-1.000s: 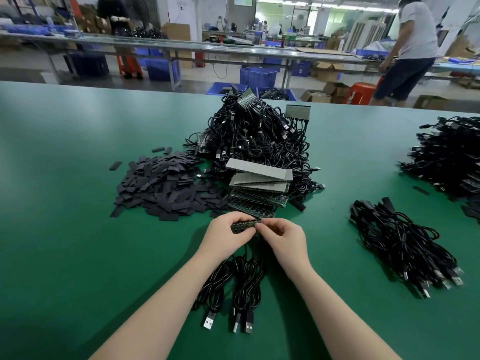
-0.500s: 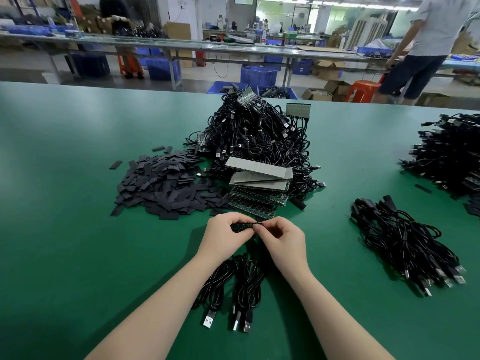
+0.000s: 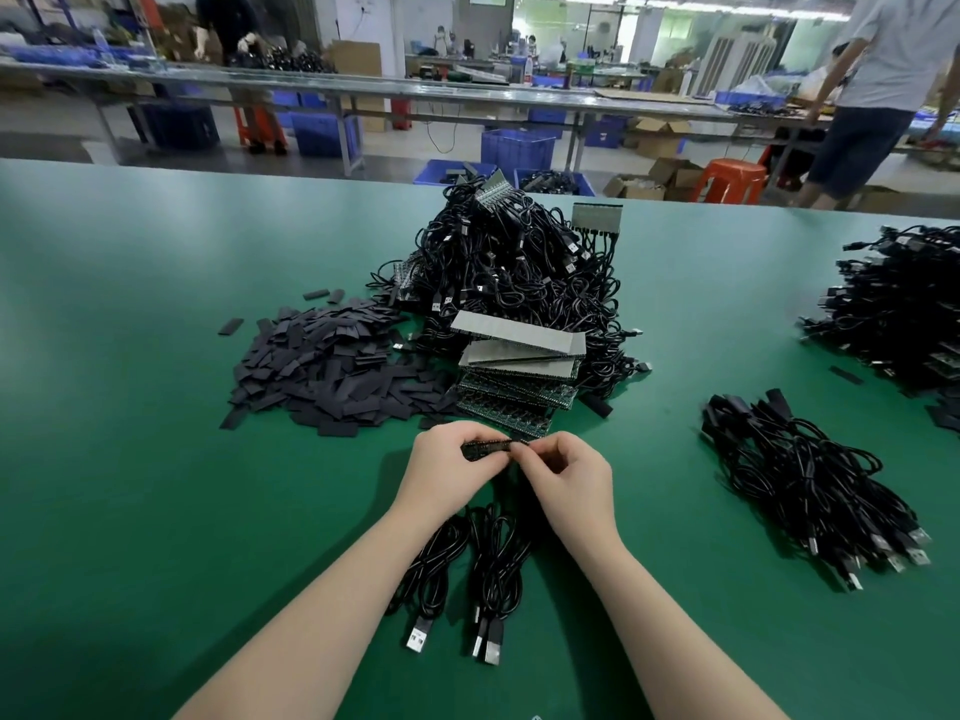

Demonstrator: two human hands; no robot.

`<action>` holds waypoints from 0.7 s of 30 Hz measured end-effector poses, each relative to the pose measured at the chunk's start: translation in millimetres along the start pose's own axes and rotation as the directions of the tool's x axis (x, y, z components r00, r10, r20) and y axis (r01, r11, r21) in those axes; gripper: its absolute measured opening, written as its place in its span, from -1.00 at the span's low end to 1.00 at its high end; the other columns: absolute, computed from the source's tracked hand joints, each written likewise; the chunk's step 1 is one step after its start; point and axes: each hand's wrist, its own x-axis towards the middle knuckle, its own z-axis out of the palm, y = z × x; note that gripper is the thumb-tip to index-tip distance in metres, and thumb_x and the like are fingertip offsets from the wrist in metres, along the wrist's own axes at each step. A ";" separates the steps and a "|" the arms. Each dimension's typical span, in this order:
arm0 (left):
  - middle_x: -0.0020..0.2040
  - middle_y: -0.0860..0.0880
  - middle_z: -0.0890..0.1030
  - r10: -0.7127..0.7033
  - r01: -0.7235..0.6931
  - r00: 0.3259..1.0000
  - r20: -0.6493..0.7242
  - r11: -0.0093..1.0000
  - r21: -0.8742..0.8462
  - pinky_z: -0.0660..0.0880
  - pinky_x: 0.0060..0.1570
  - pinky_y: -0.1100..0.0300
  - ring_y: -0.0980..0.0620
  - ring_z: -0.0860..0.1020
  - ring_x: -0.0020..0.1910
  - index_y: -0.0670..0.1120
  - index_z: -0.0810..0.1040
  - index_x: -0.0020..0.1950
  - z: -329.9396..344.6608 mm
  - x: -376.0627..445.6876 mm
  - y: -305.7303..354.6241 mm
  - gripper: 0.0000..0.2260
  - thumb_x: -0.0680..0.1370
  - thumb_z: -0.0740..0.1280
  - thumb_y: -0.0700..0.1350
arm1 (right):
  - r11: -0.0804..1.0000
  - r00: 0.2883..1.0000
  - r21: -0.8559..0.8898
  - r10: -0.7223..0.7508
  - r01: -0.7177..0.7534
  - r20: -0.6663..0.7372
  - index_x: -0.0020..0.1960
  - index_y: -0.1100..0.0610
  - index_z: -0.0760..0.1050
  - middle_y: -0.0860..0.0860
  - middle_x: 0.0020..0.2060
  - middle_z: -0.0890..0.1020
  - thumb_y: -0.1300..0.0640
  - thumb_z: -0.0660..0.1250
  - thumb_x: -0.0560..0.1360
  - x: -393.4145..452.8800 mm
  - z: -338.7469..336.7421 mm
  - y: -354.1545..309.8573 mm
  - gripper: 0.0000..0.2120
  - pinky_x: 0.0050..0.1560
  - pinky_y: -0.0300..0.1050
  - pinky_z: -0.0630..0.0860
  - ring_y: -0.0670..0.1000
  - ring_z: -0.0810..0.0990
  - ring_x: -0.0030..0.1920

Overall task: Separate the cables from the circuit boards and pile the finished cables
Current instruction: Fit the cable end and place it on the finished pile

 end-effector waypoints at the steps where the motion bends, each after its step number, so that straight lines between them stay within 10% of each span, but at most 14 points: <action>1: -0.16 0.41 0.60 -0.001 0.000 1.000 -0.009 1.000 -0.017 0.36 -0.07 0.59 0.44 0.52 -0.03 0.28 0.60 -0.14 -1.0 -0.9 -0.4 -0.81 0.41 0.50 -0.02 | 0.999 1.000 0.034 0.021 -0.020 -0.019 -0.25 0.00 0.56 -0.11 -0.35 0.64 0.07 0.49 0.49 0.4 -1.6 -0.7 -0.83 -0.26 -0.38 0.44 -0.19 0.57 -0.31; 5: 0.01 0.31 0.56 -0.025 0.025 1.000 -0.014 0.999 -0.036 0.32 -0.01 0.54 0.43 0.46 0.08 0.25 0.53 0.06 -1.3 -3.9 -1.9 -0.74 0.45 0.46 -0.01 | 0.943 0.979 0.319 0.147 -0.095 -0.142 -0.07 0.05 0.48 -0.03 -0.22 0.71 0.07 0.34 0.60 -4.3 -16.5 -14.2 -0.90 -0.33 -0.21 0.51 -0.06 0.64 -0.33; 14: 0.02 0.17 0.57 0.126 -0.116 0.991 -0.044 0.977 0.179 0.41 0.09 0.33 0.23 0.48 0.07 0.03 0.64 0.07 3.2 -3.2 2.4 -0.85 0.52 0.40 -0.08 | 0.881 0.886 0.165 -0.402 0.444 -0.232 -0.09 -0.13 0.45 -0.01 -0.25 0.67 0.02 0.34 0.57 -17.7 -52.2 -115.5 -0.91 -0.33 -0.23 0.41 -0.07 0.50 -0.38; 21: -0.08 0.08 0.65 -0.240 0.056 0.908 -0.343 0.882 -0.468 0.56 -0.12 0.32 0.21 0.62 -0.12 0.08 0.56 0.00 -41.3 22.2 13.2 -0.83 0.57 0.29 -0.21 | 0.805 0.985 0.593 0.086 0.018 -0.147 -0.01 0.13 0.45 0.05 -0.25 0.63 0.16 0.33 0.61 6.3 -34.4 -106.1 -0.93 -0.22 -0.23 0.60 -0.02 0.69 -0.28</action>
